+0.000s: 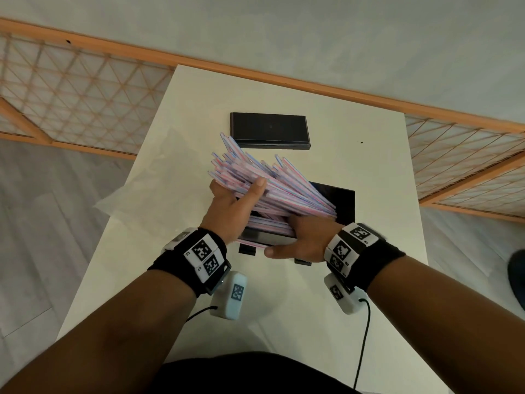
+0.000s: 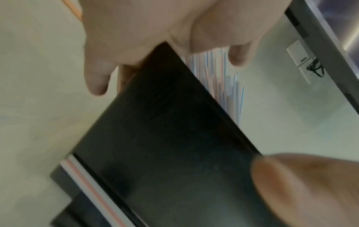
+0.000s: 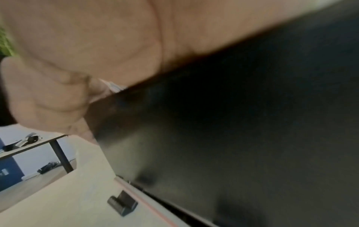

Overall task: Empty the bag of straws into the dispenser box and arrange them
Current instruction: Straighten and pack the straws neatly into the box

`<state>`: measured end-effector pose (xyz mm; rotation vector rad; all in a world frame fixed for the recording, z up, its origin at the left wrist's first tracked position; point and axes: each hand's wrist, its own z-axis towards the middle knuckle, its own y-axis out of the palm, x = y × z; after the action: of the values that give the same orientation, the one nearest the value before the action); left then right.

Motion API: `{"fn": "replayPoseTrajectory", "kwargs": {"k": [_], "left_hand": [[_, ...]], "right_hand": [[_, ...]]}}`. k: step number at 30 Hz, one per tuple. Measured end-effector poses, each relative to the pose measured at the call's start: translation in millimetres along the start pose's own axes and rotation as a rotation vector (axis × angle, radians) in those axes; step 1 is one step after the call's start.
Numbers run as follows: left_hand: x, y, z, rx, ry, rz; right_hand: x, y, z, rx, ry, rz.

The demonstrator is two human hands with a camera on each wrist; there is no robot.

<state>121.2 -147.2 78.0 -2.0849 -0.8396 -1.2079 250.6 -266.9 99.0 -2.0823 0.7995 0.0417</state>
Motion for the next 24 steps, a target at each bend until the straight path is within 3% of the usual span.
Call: {"fn": "replayPoseTrajectory", "kwargs": {"k": [3, 7, 9, 11, 15, 17, 20, 24], "left_hand": [[12, -12, 4, -0.051, -0.018, 0.141], [28, -36, -5, 0.169, 0.055, 0.499], [36, -41, -12, 0.209, 0.081, 0.551], [39, -36, -14, 0.207, 0.043, 0.451], [29, -18, -8, 0.333, 0.005, -0.194], [28, -8, -6, 0.358, -0.005, -0.381], [30, 2, 2, 0.360, 0.017, -0.479], [29, 6, 1, 0.411, 0.080, -0.411]], "right_hand": [[2, 2, 0, 0.054, -0.056, 0.063], [8, -15, -6, 0.073, -0.035, 0.141], [12, -18, -6, 0.104, -0.031, 0.192], [10, -17, 0, 0.113, -0.035, 0.229], [-8, -8, 9, 0.167, -0.082, 0.163], [-14, -4, 9, 0.187, -0.141, 0.199], [-17, -9, 10, 0.147, -0.165, 0.173], [-18, -13, 13, 0.068, -0.147, 0.059]]}}
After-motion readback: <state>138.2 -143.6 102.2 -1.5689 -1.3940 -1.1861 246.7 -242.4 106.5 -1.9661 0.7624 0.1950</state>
